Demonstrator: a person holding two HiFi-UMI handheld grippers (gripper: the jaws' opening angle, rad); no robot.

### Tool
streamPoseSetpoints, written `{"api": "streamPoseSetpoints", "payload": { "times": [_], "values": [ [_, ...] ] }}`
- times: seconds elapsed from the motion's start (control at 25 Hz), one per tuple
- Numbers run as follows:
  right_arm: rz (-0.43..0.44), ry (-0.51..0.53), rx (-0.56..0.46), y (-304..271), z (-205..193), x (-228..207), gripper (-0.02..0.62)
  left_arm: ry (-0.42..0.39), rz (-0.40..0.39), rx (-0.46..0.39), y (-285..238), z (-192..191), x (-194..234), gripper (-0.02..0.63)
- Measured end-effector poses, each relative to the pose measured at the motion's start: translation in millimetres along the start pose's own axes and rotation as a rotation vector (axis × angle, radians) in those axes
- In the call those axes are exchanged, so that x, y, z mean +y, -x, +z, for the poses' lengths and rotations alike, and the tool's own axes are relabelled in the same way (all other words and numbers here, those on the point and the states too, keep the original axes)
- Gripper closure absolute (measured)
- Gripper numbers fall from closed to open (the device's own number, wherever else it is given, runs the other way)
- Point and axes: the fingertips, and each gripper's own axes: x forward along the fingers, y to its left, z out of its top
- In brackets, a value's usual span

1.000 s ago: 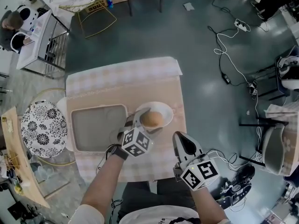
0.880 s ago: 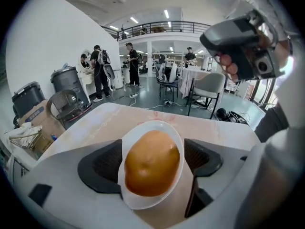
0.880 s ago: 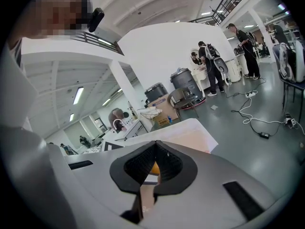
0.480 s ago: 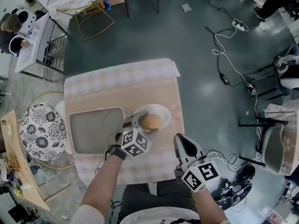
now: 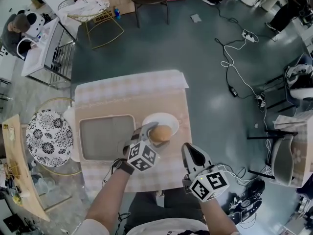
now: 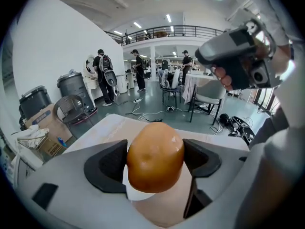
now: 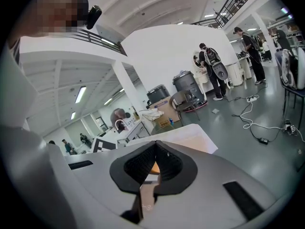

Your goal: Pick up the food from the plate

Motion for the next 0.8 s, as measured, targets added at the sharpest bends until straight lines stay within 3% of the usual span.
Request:
{"api": "streamPoseSetpoints", "payload": {
  "times": [0.8],
  "values": [
    [0.055, 0.095, -0.075, 68, 66, 73, 0.58, 0.061, 0.082, -0.153, 161, 114, -53, 0.239]
  ]
}}
